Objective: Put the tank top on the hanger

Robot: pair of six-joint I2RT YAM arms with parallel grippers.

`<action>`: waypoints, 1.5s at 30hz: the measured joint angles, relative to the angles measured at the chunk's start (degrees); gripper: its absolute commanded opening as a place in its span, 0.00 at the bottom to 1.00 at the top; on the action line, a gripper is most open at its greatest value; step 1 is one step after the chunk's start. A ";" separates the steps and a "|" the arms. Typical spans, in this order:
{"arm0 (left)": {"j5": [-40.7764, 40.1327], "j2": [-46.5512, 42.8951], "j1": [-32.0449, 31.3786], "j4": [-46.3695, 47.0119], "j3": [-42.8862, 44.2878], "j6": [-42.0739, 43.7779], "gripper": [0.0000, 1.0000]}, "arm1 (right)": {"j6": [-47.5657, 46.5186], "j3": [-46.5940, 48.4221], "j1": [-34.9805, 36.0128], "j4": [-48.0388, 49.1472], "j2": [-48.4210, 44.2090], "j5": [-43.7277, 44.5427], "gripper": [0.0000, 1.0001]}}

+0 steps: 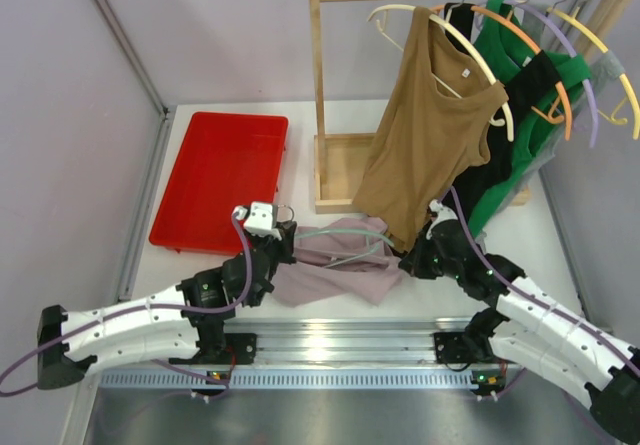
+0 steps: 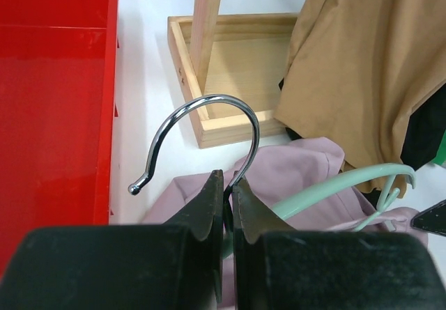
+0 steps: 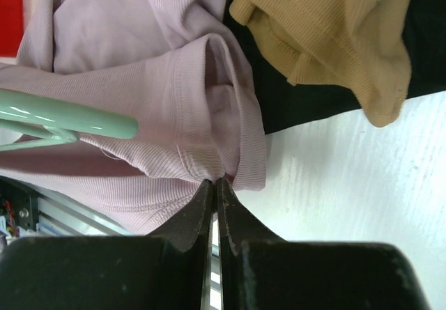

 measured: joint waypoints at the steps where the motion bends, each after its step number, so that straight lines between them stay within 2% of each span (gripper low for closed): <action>1: 0.28 -0.07 -0.02 -0.02 0.00 0.02 0.00 | 0.00 0.00 -0.07 0.35 0.68 -0.61 0.00; 8: 1.44 -0.52 0.00 -0.42 -0.39 0.70 0.00 | -0.11 0.74 -1.90 1.22 2.10 -2.56 0.00; 19: 1.77 -5.33 0.00 -0.50 -2.56 1.66 0.00 | -3.39 3.08 -12.33 0.50 1.38 -8.92 0.00; 32: 2.62 -0.92 0.04 -0.09 -2.56 2.32 0.00 | -4.59 7.26 -12.66 -2.27 -3.21 -16.04 0.00; 45: 12.13 6.10 0.04 3.76 2.21 4.24 0.00 | -2.16 15.39 -12.70 1.44 -0.24 -28.50 0.00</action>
